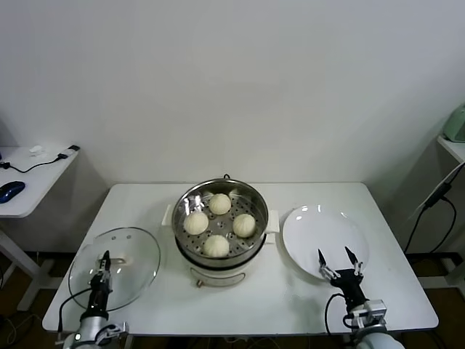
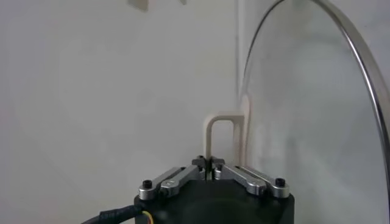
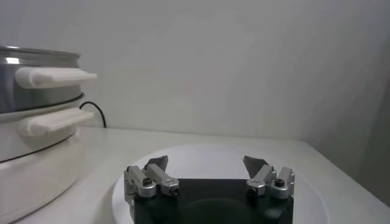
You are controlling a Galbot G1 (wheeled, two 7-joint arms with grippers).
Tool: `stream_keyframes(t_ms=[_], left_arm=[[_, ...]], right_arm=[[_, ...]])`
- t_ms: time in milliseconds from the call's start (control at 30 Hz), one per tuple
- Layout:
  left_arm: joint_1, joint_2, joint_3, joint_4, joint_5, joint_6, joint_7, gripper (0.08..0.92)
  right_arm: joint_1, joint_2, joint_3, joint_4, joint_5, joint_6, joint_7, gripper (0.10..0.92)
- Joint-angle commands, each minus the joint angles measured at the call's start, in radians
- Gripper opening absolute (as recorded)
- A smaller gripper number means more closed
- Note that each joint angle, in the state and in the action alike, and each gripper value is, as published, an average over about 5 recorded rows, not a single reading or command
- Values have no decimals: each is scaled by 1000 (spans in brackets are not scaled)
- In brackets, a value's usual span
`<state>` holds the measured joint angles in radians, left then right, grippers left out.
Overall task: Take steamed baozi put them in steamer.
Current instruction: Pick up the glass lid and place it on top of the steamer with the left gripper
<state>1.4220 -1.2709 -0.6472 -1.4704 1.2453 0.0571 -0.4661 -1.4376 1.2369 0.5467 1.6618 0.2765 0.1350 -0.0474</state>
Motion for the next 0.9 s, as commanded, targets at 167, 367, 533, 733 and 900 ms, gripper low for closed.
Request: stream_keyframes(t_ms=[167,367,533,733,900], left_arm=[[111,209,-38,-489,-312,174,341,129],[47,224,10,-612,-295,285,472,129],[-31,217,124,-687,-227,390,563,129],[-155,150,349,-737,-61,529,648,129],[-229,32,517,-699,103,575,694,129]], right_arm=[[15,-11,0,-4,-20,-17,20,823],[18,-13,0,-20,-38,-9,13,823],[7,-14,-1,-19,-53,8,6,823],[-2,-20,-4,-27,-62,43,-4,823],[-4,-29,-7,-35,-66,68,-5,823]])
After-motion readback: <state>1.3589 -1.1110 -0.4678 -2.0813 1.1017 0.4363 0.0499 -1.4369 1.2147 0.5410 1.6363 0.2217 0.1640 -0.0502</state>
